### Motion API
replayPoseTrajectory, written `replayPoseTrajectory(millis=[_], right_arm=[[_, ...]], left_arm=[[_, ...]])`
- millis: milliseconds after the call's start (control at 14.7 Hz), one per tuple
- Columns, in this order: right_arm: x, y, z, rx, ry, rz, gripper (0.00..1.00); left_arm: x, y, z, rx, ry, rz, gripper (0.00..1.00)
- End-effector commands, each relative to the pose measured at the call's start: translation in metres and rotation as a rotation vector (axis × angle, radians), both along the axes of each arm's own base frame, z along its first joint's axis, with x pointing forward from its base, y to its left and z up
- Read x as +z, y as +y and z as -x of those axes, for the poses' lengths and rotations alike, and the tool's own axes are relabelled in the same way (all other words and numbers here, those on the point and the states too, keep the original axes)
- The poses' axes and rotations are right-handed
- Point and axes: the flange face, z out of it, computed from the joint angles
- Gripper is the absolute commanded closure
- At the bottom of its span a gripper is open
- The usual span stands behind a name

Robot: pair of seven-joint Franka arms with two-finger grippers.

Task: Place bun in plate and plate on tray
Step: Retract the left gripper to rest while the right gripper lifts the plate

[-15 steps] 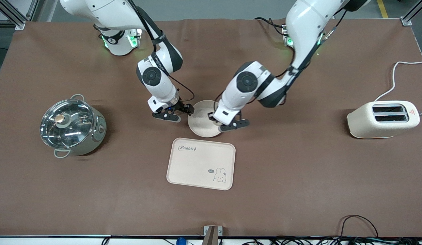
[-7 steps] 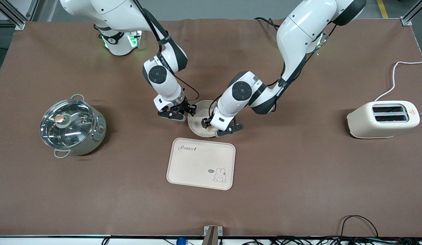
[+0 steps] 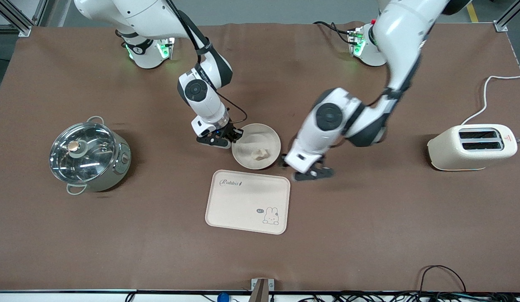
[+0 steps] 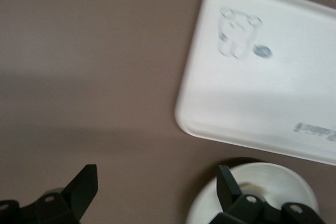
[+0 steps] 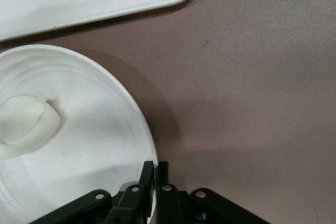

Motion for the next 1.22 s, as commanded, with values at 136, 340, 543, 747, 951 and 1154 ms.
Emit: replayPoseTrajectory(millis=[136,340,543,747,951,1154], right_arm=[[-0.001,-0.001,-0.002,-0.02,-0.006,-0.011,1.0],[0.004,-0.002,-0.001,-0.024,-0.026,-0.022,1.0],[0.037,0.001,-0.005,-0.037,-0.057,-0.057,1.0],[0.058,0.003,-0.009,-0.085,-0.053,-0.102,1.0],[0.078,0.011,-0.025,-0.09,-0.088,-0.137,1.0],[0.092,0.011,-0.077,-0.073,-0.088,-0.149,1.0]], left_arm=[[0.085,0.144,-0.032,-0.103,-0.036,-0.116,0.0],[0.13,0.208,-0.031,-0.137,-0.031,-0.156,0.0],[0.18,0.246,-0.012,-0.097,-0.007,-0.119,0.0],[0.239,0.25,0.022,-0.111,-0.033,-0.113,0.0],[0.266,0.273,0.043,-0.07,-0.006,-0.131,0.0],[0.292,0.283,0.068,-0.074,-0.036,-0.131,0.0]])
